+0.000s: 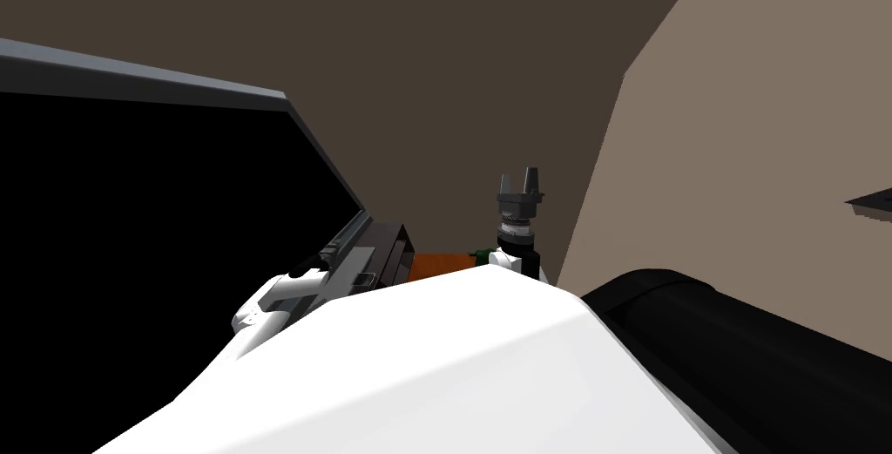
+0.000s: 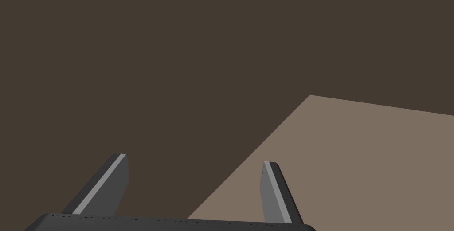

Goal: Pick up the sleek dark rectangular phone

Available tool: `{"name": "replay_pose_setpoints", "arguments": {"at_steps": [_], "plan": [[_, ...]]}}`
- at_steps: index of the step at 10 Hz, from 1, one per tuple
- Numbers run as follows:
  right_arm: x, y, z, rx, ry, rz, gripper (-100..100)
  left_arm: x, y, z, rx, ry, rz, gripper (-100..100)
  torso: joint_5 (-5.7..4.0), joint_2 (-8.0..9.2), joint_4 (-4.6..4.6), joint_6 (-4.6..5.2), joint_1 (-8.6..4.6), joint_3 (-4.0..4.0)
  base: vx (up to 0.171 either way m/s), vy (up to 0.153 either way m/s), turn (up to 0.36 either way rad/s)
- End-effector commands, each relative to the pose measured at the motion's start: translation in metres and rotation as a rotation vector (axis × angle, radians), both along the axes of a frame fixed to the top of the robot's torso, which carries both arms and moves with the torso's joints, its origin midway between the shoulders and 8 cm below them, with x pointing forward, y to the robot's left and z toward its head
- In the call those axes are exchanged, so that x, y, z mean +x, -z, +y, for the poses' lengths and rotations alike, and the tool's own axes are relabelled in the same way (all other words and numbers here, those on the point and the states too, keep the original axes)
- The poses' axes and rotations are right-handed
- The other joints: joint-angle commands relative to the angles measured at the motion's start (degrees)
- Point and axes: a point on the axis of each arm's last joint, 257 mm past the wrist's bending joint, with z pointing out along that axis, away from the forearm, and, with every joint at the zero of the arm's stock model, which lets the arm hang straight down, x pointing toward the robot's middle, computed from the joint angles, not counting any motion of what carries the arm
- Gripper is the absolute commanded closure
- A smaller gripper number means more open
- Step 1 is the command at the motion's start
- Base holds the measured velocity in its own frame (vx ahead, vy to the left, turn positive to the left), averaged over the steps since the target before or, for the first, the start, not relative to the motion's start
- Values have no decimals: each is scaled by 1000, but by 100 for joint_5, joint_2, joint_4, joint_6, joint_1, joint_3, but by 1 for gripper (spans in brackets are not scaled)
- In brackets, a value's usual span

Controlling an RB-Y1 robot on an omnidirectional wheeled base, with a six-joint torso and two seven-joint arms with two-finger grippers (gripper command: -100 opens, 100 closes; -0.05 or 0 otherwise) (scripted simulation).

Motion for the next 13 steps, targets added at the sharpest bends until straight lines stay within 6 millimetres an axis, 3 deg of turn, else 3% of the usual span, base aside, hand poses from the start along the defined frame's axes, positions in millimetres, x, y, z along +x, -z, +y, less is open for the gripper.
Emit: {"name": "replay_pose_setpoints", "arguments": {"at_steps": [1, 4, 10, 13], "plan": [[0, 0, 0, 0, 0, 0, 0, -7, 5, 6, 13, -14, 32, -100, 0, 0, 0, 0, 0, 0, 54, -16, 6], [0, 0, 0, 0, 0, 0, 0, -39, 26, 42, 53, -80, 162, -100, -2, 8, 3, 0, -5, 5, 70, -22, 17], [0, 0, 0, 0, 0, 0, 0, -73, 46, 68, 70, -144, 288, -100, 31, -6, -25, -46, 94, -16, 44, -30, 10], [0, 0, 0, 0, 0, 0, 0, -106, 67, 81, 63, -202, 406, -100, 51, -14, -41, -69, 142, -28, 46, -43, 27]]}}
